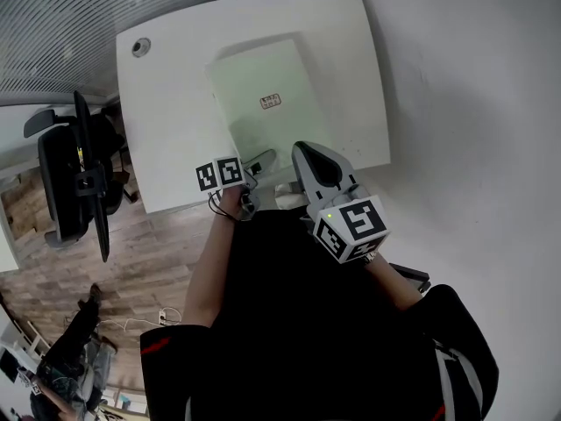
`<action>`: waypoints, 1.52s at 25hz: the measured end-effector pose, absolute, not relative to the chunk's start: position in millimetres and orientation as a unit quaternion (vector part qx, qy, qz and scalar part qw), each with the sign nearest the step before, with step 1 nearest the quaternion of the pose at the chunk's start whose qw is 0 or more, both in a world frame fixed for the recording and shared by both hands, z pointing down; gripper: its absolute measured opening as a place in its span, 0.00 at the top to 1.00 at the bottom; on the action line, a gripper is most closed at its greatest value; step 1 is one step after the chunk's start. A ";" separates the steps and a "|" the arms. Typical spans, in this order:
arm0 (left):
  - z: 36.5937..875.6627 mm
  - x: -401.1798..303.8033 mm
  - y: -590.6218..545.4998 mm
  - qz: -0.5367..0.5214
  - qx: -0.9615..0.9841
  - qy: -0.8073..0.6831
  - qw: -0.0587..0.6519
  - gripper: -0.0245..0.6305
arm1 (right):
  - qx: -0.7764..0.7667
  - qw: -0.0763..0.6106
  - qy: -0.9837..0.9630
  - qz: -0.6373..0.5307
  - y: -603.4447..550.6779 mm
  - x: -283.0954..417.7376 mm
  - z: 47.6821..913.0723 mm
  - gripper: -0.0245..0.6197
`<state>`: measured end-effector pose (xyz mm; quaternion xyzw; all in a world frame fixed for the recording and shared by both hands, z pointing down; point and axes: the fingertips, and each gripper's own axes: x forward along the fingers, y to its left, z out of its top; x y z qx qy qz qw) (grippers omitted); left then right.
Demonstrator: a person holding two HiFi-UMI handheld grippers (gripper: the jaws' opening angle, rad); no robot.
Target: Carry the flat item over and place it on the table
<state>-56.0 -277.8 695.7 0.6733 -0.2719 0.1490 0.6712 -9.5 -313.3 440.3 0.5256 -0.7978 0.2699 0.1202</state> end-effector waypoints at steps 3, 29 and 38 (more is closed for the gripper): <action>695.5 -56.9 -277.1 0.157 0.668 -0.265 0.677 0.37 | 0.527 0.119 -0.797 0.269 -312.7 -10.2 438.1 0.96; 702.3 -66.4 -274.0 0.199 0.648 -0.306 0.669 0.33 | 0.524 0.115 -0.799 0.271 -307.2 -9.7 439.3 0.96; 708.6 -74.4 -276.4 0.263 0.651 -0.359 0.615 0.33 | 0.525 0.114 -0.800 0.269 -304.3 -5.3 439.8 0.96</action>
